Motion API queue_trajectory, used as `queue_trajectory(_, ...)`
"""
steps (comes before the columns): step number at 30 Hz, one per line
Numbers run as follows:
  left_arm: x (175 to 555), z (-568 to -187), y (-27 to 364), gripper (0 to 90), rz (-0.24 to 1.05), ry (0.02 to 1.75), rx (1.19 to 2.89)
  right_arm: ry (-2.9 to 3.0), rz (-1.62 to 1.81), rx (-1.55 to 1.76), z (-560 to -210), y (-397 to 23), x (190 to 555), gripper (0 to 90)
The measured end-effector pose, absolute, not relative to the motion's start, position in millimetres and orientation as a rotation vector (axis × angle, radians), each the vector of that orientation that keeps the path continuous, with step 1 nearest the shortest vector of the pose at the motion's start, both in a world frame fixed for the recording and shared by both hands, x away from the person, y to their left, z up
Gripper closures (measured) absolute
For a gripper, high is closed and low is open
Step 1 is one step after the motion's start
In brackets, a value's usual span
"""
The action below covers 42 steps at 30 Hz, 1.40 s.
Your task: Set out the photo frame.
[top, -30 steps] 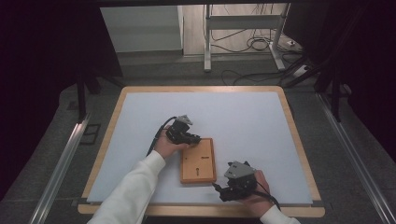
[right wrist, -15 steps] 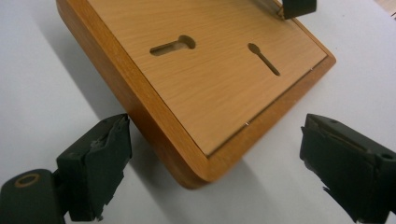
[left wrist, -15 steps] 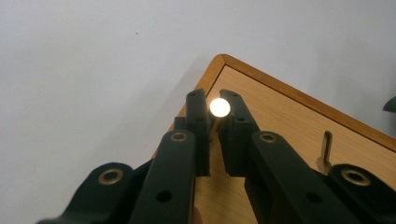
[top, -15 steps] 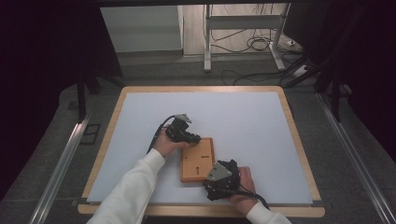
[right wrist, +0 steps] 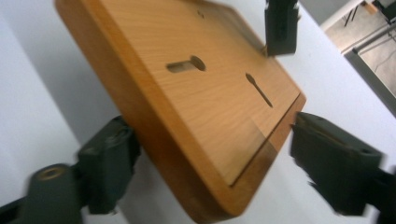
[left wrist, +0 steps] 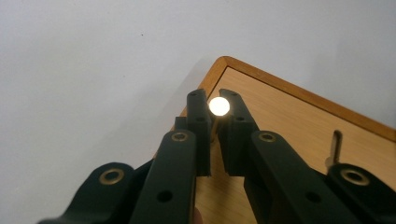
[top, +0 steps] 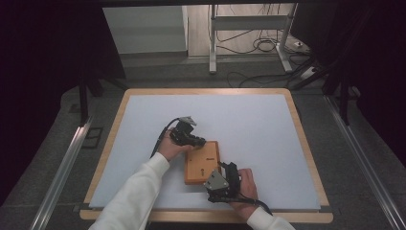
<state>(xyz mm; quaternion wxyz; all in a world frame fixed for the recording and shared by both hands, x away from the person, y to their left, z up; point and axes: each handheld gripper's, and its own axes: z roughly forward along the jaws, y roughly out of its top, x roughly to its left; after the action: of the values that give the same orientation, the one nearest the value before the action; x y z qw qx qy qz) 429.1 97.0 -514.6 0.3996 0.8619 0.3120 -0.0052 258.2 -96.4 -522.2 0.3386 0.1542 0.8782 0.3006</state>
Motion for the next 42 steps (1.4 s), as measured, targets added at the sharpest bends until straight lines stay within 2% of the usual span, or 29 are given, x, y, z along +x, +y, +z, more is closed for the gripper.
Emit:
queue_trajectory(7,432,-515,97,84.1,-0.002,0.806,2.177,2.288,0.810,0.366,-510,-95,261,31.7)
queue_trajectory(16,433,-515,98,81.3,0.011,0.804,2.172,2.269,0.824,0.355,-503,-96,266,35.4)
queue_trajectory(22,428,-509,115,65.7,0.061,0.823,2.108,2.278,0.819,0.339,-505,-95,265,36.4)
queue_trajectory(30,407,-510,146,53.6,0.131,0.842,2.084,2.250,0.835,0.356,-500,-98,266,39.3)
queue_trajectory(42,372,-517,200,50.0,0.114,0.880,2.018,2.227,0.832,0.370,-496,-100,269,41.8)
